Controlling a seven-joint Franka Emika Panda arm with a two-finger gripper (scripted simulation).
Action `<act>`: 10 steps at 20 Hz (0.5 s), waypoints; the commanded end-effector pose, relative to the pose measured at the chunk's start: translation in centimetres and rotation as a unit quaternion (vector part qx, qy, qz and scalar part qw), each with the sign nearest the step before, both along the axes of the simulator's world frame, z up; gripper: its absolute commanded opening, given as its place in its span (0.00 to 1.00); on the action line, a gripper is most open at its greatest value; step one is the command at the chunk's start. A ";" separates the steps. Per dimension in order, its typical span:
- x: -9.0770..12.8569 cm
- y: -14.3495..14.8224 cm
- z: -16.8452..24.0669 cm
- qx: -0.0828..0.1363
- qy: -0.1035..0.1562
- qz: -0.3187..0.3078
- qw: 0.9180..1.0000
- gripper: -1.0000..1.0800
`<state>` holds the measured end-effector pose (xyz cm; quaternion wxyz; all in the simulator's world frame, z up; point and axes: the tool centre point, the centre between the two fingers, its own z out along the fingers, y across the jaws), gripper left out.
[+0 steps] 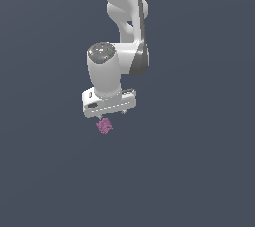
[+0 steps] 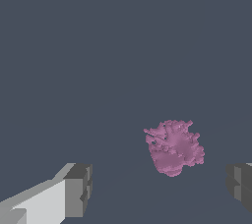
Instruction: Pick up the object and move it to a goal position.
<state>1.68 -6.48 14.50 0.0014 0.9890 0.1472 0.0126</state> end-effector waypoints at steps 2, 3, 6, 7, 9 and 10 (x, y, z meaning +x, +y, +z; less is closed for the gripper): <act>0.0 -1.1 -1.2 -0.002 0.003 0.040 0.999 0.96; 0.0 -1.4 -1.6 -0.002 0.004 0.052 0.999 0.96; -0.1 -2.3 -2.6 -0.003 0.006 0.085 0.996 0.96; -0.1 -2.6 -2.9 -0.003 0.007 0.095 0.995 0.96; -0.2 -3.1 -3.5 -0.003 0.008 0.113 0.994 0.96; -0.2 -3.3 -3.7 -0.003 0.009 0.122 0.993 0.96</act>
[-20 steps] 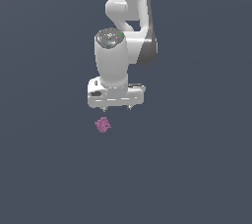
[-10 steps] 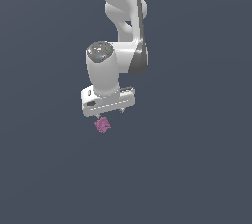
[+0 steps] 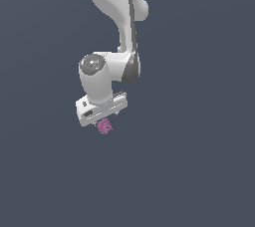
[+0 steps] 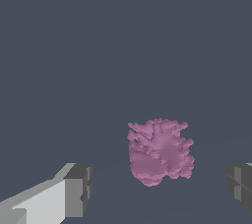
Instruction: Pick up the object and move it to a goal position.
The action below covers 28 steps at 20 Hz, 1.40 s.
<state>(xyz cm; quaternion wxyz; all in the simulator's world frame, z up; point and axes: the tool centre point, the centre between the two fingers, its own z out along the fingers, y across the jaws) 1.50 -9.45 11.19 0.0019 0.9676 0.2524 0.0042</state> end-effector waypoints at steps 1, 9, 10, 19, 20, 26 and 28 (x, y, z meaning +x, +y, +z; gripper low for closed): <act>-0.1 -0.6 -0.7 0.000 0.001 0.022 1.000 0.96; -0.2 -1.7 -1.9 0.000 0.004 0.064 0.998 0.96; -0.2 -1.7 -2.0 0.000 0.004 0.067 0.998 0.96; -0.3 -1.8 -2.8 0.000 0.005 0.069 0.998 0.96; -0.3 -1.8 -3.1 0.000 0.005 0.069 0.998 0.96; -0.4 -1.8 -6.2 0.000 0.005 0.071 0.997 0.96; -0.4 -1.8 -6.8 0.000 0.005 0.071 0.997 0.96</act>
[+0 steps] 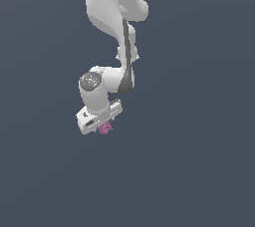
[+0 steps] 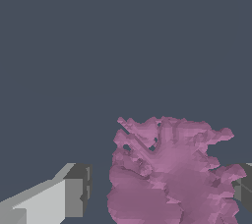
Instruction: Pick up the object and move it to a goal position.
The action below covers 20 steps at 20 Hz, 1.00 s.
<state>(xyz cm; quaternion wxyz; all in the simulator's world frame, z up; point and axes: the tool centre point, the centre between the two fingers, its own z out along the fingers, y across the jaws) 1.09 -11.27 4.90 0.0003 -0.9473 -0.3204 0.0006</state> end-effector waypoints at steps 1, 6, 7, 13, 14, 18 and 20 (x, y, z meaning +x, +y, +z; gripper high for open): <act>0.1 0.0 -0.7 0.000 -0.001 0.000 1.000 0.96; 0.1 0.0 -0.9 0.000 -0.001 0.000 1.000 0.00; 0.1 0.0 -0.9 0.000 -0.001 0.000 1.000 0.00; 0.1 0.0 -0.9 0.000 -0.001 0.000 1.000 0.00; 0.1 0.0 -0.9 0.000 -0.001 0.000 1.000 0.00; 0.2 0.1 -0.5 0.000 -0.001 0.000 1.000 0.00; 0.3 0.4 0.0 0.000 -0.001 0.000 1.000 0.00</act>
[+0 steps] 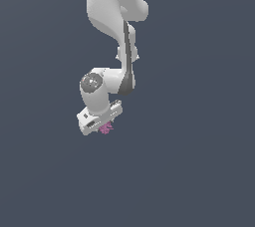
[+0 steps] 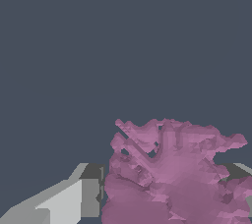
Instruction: Pick up the object and move it to a goal position.
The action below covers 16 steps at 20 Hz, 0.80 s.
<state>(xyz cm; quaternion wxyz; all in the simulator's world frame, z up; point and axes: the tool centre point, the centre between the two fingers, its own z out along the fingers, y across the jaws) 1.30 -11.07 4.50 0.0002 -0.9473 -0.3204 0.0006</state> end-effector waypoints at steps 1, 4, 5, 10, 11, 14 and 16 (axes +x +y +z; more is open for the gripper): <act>0.2 0.4 0.8 0.000 -0.001 0.000 1.000 0.00; 0.5 1.3 2.3 0.000 -0.001 0.000 1.000 0.00; 0.6 1.6 3.0 0.000 -0.001 0.000 1.000 0.00; 1.4 3.8 7.1 0.000 -0.001 0.000 1.000 0.00; 1.6 4.3 8.1 0.000 -0.001 0.000 1.000 0.00; 2.2 6.0 11.2 0.000 -0.001 0.000 1.000 0.00; 2.7 7.1 13.2 0.000 -0.001 0.000 1.000 0.00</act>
